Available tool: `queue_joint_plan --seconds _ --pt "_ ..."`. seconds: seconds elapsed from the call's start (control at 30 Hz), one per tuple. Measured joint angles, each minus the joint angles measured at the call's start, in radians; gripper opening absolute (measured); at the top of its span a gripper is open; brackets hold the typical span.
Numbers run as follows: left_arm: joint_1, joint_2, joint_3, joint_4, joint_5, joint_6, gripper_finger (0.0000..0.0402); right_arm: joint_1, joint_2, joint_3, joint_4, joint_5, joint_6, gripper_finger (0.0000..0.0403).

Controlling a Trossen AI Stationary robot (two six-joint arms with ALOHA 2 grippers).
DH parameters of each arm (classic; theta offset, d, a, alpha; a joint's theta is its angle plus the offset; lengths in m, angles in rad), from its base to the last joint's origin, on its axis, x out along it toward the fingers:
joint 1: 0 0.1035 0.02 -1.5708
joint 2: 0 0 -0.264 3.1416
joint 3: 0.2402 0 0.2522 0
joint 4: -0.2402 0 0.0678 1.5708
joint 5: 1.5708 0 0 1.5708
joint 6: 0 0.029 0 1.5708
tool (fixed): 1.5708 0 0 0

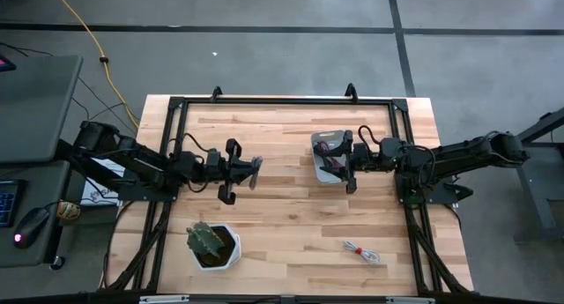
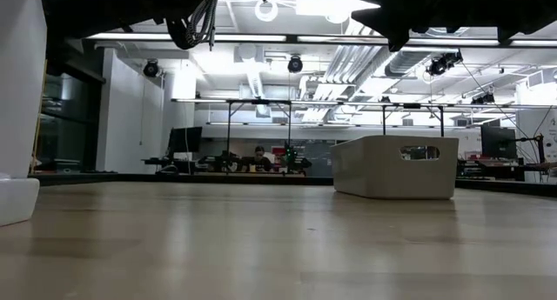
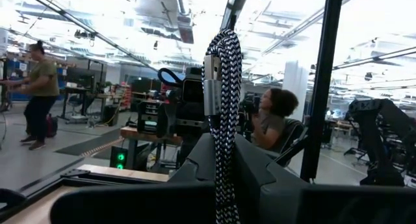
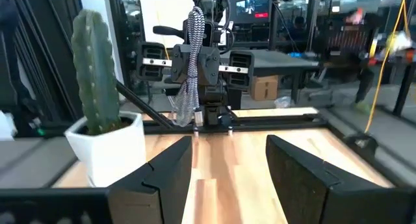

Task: Pick and place USB-C Cables
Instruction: Put the black and white charger cable into the gray bin

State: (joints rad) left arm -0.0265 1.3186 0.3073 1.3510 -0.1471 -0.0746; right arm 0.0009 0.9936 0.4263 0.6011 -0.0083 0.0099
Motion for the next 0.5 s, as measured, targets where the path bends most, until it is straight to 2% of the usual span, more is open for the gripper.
queue_joint_plan --seconds 0.1,0.23,0.5 --pt "-0.001 0.0 0.0 0.0 -0.037 0.0 0.0 0.0 0.018 0.0 0.005 0.001 0.077 0.0188" --pt "-0.001 0.01 0.007 -0.002 -0.083 0.0 0.0 0.0 0.09 0.013 0.007 0.024 0.088 0.0188" --pt "-0.02 0.1 0.071 -0.005 -0.126 0.008 0.0 0.0 0.346 0.206 0.009 0.042 0.006 0.0188"
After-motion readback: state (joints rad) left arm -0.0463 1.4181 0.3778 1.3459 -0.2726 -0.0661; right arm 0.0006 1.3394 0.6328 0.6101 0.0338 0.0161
